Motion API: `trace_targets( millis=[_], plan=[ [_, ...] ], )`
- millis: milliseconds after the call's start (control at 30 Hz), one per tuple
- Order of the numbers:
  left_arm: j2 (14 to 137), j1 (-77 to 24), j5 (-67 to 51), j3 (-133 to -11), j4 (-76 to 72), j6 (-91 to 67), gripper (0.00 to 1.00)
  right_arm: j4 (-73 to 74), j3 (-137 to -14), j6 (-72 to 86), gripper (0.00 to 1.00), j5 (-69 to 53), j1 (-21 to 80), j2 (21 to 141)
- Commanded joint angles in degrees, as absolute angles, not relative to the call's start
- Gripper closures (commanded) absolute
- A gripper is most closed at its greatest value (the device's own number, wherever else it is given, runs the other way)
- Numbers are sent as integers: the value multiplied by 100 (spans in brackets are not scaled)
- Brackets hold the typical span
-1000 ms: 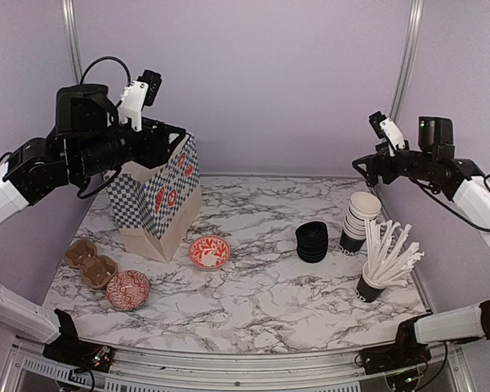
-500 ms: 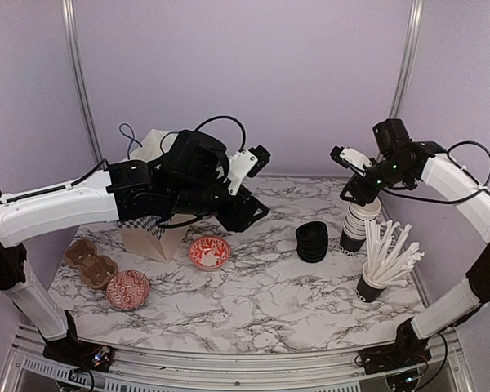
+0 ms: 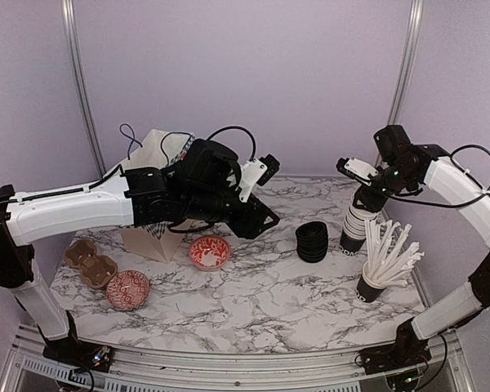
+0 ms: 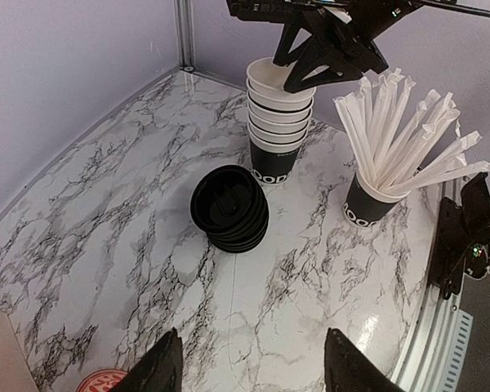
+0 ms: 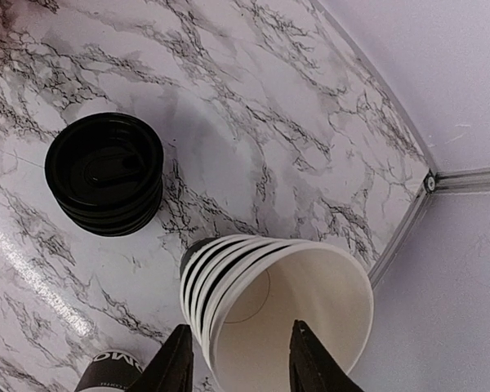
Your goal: Pack the takeout coffee
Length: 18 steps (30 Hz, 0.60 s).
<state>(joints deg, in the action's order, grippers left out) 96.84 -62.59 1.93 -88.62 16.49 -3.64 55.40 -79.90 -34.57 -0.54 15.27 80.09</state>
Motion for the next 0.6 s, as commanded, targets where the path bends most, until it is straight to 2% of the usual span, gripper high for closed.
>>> trace_targets(
  millis=[0,167,567],
  plan=[
    [9616,-6293,98,-8626,1443,-643,41,5650,-7956,-3318,62,151,1591,7903],
    [9504,-6308,123,-8411,1362,-780,41,5743,-7950,-3185,65,121,1591,8080],
    [9448,-6345,202,-8294,1219,-762,40,5761,-8112,-3083,93,77,1591,8278]
  ],
)
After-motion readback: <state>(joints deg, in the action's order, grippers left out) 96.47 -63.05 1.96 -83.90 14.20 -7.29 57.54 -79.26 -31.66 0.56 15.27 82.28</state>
